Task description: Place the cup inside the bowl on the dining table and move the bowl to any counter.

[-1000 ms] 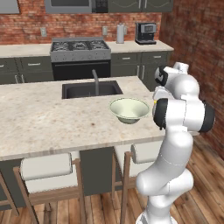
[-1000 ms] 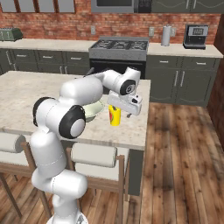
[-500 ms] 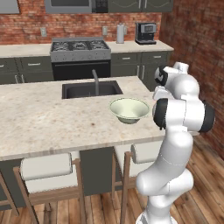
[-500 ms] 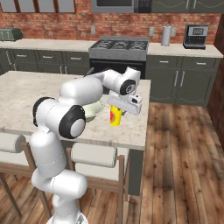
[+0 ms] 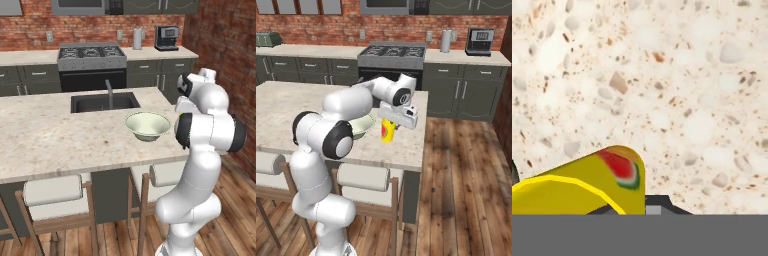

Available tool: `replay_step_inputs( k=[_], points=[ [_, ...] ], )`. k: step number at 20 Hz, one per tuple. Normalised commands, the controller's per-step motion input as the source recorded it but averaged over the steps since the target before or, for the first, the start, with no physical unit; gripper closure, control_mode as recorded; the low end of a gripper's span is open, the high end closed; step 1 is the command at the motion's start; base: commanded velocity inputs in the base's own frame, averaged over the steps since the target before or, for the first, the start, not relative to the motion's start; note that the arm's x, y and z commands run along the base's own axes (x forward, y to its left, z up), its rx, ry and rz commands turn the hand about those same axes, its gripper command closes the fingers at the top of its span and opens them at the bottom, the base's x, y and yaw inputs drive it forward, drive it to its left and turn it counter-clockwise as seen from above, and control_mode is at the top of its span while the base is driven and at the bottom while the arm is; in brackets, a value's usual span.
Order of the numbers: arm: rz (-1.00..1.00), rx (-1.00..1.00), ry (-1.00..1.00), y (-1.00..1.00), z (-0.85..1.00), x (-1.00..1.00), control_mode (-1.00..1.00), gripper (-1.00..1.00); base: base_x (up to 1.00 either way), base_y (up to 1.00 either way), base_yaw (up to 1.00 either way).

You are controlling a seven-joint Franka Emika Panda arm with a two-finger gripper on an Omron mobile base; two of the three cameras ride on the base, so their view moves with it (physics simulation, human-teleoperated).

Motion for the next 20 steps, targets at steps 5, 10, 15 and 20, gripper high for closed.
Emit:
replay_step_inputs(
  k=[5,10,15,20],
  points=[
    [0.06,0.0,-0.06,0.0,0.51,-0.12,-1.0,1.0,0.0,0.0,0.0],
    [0.07,0.0,-0.09,0.1,0.61,-0.22,-1.0,1.0,0.0,0.0,0.0],
    [0.04,-0.02,-0.1,0.24,0.56,-0.16,-1.0,1.0,0.0,0.0,0.0],
    [0.0,-0.02,-0.11,0.45,0.39,-0.17,-1.0,1.0,0.0,0.0,0.0]
  ],
)
